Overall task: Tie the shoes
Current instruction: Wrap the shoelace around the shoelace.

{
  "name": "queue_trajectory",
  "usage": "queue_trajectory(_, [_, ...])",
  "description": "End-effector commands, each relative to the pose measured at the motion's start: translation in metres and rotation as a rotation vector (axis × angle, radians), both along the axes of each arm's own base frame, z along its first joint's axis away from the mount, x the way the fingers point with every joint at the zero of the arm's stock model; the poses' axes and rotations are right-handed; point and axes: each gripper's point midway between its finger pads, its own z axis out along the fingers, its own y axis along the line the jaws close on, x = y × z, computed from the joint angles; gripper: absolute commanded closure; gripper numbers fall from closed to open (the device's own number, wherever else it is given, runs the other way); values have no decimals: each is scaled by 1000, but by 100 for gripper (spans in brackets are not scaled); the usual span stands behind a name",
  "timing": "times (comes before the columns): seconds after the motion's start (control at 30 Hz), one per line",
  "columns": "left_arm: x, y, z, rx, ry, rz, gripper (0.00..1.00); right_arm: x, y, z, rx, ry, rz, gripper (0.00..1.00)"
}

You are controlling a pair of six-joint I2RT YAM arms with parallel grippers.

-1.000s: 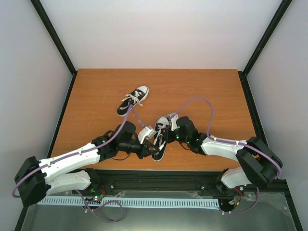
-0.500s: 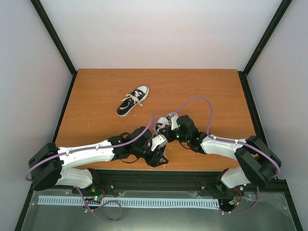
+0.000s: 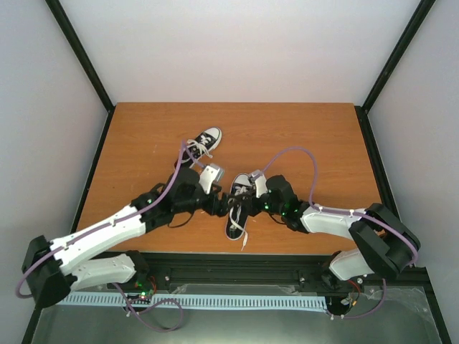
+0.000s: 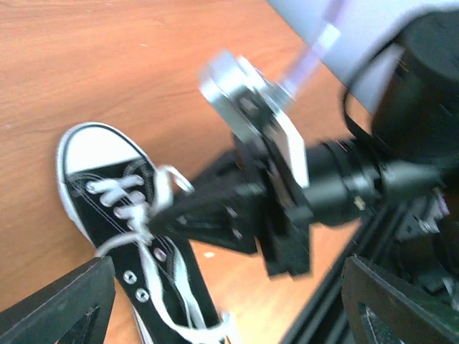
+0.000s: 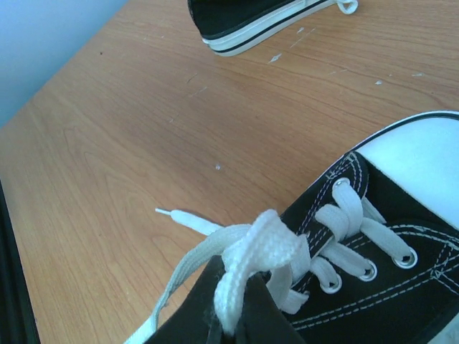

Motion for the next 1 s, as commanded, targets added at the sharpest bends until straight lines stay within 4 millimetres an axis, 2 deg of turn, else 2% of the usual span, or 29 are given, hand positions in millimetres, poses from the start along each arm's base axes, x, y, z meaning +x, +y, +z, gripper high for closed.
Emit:
queue_trajectory(0.0, [43,2,16,17,29,143,12,-6,1,16,25,-114,62,97])
queue_trajectory(0.1, [61,-3,21,-54,82,158,15,-12,0,17,18,-136,82,97])
queue_trajectory(0.2, [69,-18,16,-98,169,98,22,-18,3,18,12,-155,103,97])
queue_trajectory(0.33, [62,-39,1,-124,255,-16,35,-19,6,20,15,-171,103,97])
queue_trajectory(0.6, [61,-46,-24,-100,340,-33,54,-16,8,17,12,-170,81,97])
queue_trajectory(0.8, [61,-48,-51,-55,422,-15,58,-16,8,18,13,-172,77,97])
queue_trajectory(0.97, [63,-52,-54,-69,438,-20,59,-16,7,19,17,-178,74,96])
